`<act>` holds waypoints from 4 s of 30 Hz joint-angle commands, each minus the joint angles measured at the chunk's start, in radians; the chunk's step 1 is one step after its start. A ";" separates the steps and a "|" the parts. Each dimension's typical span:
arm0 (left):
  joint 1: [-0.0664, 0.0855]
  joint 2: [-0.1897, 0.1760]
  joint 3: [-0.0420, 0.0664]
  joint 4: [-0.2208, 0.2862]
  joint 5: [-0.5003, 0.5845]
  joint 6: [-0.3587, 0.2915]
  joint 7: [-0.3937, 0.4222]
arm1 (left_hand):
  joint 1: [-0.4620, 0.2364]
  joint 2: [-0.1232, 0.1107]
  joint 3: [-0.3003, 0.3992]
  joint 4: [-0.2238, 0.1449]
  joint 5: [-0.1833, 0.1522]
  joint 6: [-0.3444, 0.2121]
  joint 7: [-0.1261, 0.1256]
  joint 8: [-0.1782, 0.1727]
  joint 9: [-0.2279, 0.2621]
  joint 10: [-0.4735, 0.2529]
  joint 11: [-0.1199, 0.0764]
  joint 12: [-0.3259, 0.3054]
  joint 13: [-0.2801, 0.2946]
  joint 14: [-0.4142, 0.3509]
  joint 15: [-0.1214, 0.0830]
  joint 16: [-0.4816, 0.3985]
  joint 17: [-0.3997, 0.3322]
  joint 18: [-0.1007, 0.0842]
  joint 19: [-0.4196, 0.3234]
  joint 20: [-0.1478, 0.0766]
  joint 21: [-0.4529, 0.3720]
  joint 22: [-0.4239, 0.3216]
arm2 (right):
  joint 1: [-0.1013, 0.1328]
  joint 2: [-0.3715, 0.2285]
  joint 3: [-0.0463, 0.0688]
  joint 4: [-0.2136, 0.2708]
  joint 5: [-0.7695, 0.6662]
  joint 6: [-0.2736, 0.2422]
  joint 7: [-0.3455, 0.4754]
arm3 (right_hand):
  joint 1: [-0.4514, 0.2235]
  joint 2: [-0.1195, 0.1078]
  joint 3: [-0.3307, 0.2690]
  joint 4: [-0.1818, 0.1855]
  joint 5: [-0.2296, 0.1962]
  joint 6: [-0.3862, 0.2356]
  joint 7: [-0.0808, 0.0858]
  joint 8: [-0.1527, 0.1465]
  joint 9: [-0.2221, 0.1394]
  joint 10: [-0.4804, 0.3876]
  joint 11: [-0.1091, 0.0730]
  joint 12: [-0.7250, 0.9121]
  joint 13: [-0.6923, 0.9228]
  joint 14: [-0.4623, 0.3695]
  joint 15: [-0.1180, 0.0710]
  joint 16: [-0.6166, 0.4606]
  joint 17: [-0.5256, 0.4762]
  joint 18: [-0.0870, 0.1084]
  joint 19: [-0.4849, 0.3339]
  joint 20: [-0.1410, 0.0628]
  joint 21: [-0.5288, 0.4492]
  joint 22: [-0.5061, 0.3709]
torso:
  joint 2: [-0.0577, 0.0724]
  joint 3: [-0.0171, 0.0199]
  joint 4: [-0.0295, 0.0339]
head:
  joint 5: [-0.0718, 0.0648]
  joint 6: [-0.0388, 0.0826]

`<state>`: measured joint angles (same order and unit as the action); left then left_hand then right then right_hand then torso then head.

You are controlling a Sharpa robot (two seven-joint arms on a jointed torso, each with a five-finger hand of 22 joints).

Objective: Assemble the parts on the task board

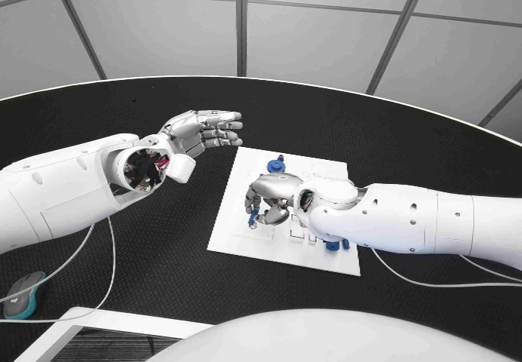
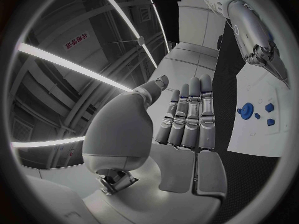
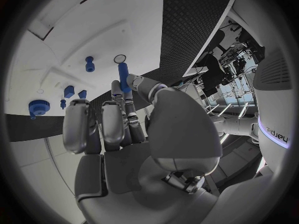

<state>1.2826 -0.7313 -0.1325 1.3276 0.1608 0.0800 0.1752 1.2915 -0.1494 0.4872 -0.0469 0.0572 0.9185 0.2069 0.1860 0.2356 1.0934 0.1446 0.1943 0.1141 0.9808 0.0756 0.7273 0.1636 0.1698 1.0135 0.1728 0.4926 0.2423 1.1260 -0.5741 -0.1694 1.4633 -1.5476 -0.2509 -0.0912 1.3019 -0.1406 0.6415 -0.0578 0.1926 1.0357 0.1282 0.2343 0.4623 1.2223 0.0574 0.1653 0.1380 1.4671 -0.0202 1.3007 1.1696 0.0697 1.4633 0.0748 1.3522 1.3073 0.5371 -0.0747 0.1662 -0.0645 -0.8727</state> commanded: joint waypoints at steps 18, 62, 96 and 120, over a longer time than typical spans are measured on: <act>0.000 0.001 0.000 -0.002 0.000 0.001 -0.001 | 0.003 0.010 -0.005 0.004 -0.004 -0.009 0.001 -0.006 -0.001 -0.006 -0.003 0.006 -0.002 0.000 0.006 -0.007 0.001 0.011 0.006 -0.001 -0.004 -0.001 | -0.005 0.007 -0.005 -0.014 0.000 0.038 -0.007 | -0.003 0.013 0.000 -0.004 0.004 0.005 0.003 0.007 0.001 0.006 0.001 0.002 0.002 0.033 -0.007 0.005 0.001 -0.019 0.052 -0.007 0.000 0.085 | -0.002 -0.0014 0.0005 | -0.001 0.000; 0.000 0.011 0.000 -0.017 0.000 0.004 -0.005 | 0.003 0.011 -0.007 0.007 -0.004 -0.009 0.001 -0.006 -0.002 -0.009 -0.002 0.010 -0.002 -0.001 0.006 -0.008 0.003 0.011 0.009 -0.001 -0.009 -0.005 | -0.017 0.024 -0.010 -0.025 -0.041 0.012 0.014 | -0.071 -0.063 -0.033 0.006 0.002 -0.165 0.047 -0.098 -0.037 -0.244 0.059 -0.101 -0.049 -0.007 0.041 -0.048 -0.099 0.024 -0.014 0.034 -0.209 -0.074 | -0.002 -0.0021 -0.0007 | -0.006 0.000; -0.010 -0.004 -0.001 -0.032 0.000 0.010 -0.004 | 0.003 0.011 -0.007 0.007 -0.004 -0.009 0.001 -0.006 -0.002 -0.009 -0.002 0.010 -0.002 -0.001 0.006 -0.008 0.003 0.011 0.009 -0.001 -0.009 -0.005 | -0.036 -0.567 -0.013 0.386 0.287 -0.305 -0.118 | -0.172 -0.057 -0.324 0.237 0.014 -0.077 -0.043 0.137 0.147 0.261 -0.052 1.273 1.265 0.085 -0.045 0.222 0.312 -0.060 0.098 -0.041 0.180 0.235 | -0.041 0.0019 -0.0420 | -0.133 0.000; -0.014 -0.017 -0.001 -0.022 0.000 0.012 -0.004 | 0.004 0.012 -0.008 0.008 -0.004 -0.010 0.001 -0.006 -0.002 -0.010 -0.002 0.012 -0.002 -0.001 0.006 -0.008 0.004 0.011 0.011 -0.001 -0.012 -0.006 | -0.179 -0.482 -0.014 0.314 0.225 -0.374 -0.321 | -0.157 -0.054 -0.360 0.275 0.017 -0.098 -0.040 0.138 0.186 0.315 -0.048 1.359 1.379 0.104 -0.041 0.270 0.401 -0.068 0.105 -0.038 0.210 0.258 | -0.044 -0.0010 -0.0505 | -0.150 0.000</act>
<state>1.2689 -0.7481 -0.1331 1.3049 0.1607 0.0921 0.1717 1.2956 -0.1454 0.4814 -0.0411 0.0572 0.9149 0.2105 0.1860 0.2341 1.0898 0.1409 0.2011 0.1129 0.9808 0.0756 0.7232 0.1665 0.1698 1.0168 0.1695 0.4847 0.2371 0.9494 -1.0628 -0.1834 1.7808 -1.3189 -0.6272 -0.4088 1.1415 -0.1935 0.2817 0.2115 0.2042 0.9445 0.0874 0.3786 0.6474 1.4634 0.0054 1.5228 1.3079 1.4650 -0.0610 1.5700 1.3079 0.0117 1.4649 0.0373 1.5625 1.3080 0.4913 -0.0756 0.1147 -0.2153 -0.8727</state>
